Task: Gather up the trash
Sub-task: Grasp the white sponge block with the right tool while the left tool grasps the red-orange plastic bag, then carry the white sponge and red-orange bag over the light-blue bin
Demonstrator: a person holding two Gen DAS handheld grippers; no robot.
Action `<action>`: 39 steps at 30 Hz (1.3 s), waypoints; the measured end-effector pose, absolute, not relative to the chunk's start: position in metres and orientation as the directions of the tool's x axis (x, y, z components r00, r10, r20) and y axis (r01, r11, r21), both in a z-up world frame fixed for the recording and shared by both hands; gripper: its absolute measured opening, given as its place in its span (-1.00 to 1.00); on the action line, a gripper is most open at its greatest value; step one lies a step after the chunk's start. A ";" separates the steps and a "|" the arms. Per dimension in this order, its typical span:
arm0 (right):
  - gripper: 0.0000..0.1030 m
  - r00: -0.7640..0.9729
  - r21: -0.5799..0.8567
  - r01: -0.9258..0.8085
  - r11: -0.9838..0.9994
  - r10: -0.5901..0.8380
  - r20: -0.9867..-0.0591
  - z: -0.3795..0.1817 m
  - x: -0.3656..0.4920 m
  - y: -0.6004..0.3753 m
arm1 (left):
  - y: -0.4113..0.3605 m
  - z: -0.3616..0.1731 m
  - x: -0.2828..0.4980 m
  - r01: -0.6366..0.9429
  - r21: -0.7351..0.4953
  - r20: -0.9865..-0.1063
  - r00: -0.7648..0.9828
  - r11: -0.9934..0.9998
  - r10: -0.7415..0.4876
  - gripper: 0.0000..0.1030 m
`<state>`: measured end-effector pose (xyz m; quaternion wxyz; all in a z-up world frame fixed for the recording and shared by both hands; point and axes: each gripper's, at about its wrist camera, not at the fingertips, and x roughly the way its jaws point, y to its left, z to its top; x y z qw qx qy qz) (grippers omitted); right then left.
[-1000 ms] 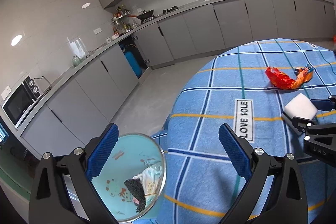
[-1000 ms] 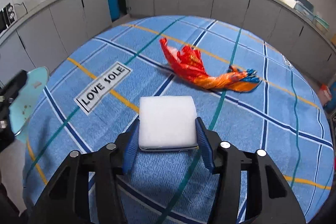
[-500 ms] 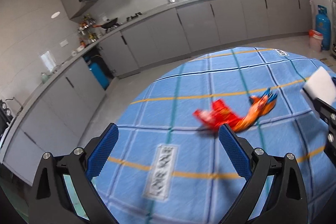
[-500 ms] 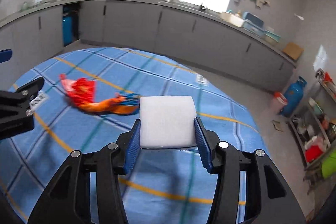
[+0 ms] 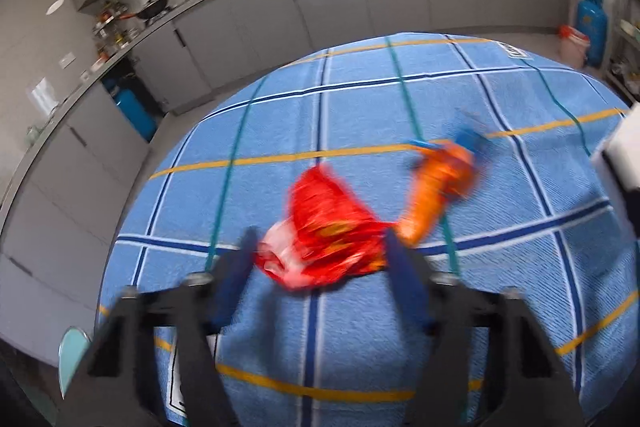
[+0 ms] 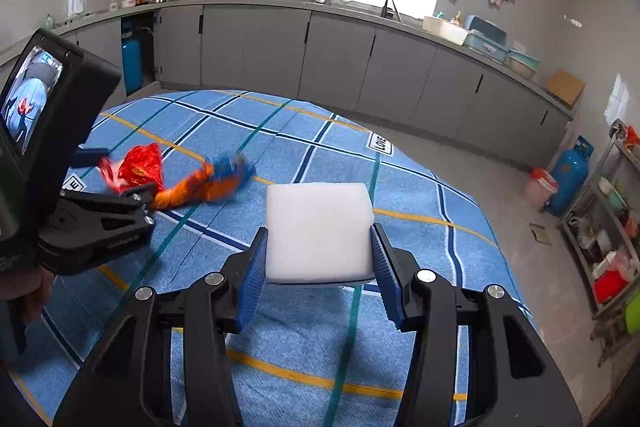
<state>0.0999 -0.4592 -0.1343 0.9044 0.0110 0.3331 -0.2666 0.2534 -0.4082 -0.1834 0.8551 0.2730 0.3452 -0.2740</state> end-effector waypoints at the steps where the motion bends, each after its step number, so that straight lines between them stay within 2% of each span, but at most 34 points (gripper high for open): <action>1: -0.03 0.637 -0.153 0.490 0.858 -0.472 -0.610 -0.134 0.099 -0.459 | -0.409 -0.184 0.251 0.671 0.269 -0.747 0.598 0.691 -0.291 -0.59; 2: -0.03 0.636 -0.153 0.491 0.858 -0.473 -0.609 -0.134 0.099 -0.459 | -0.410 -0.185 0.249 0.675 0.268 -0.751 0.593 0.687 -0.289 -0.95; 12: -0.03 0.666 -0.141 0.475 0.869 -0.459 -0.588 -0.121 0.091 -0.440 | -0.367 -0.160 0.233 0.635 0.286 -0.705 0.646 0.717 -0.291 -0.98; 20: -0.03 0.722 -0.122 0.397 0.910 -0.392 -0.570 -0.112 0.101 -0.401 | -0.296 -0.132 0.220 0.544 0.287 -0.659 0.709 0.789 -0.249 -0.98; 27: -0.03 0.755 -0.134 0.327 0.936 -0.343 -0.559 -0.105 0.118 -0.357 | -0.238 -0.116 0.209 0.451 0.315 -0.611 0.770 0.835 -0.185 -0.98; 33: -0.03 0.775 -0.164 0.260 0.952 -0.307 -0.553 -0.102 0.133 -0.315 | -0.192 -0.110 0.199 0.331 0.390 -0.539 0.839 0.859 -0.079 -0.98; 39: -0.03 0.793 -0.189 0.187 0.964 -0.262 -0.550 -0.101 0.149 -0.277 | -0.150 -0.111 0.201 0.252 0.401 -0.530 0.848 0.881 -0.001 -0.98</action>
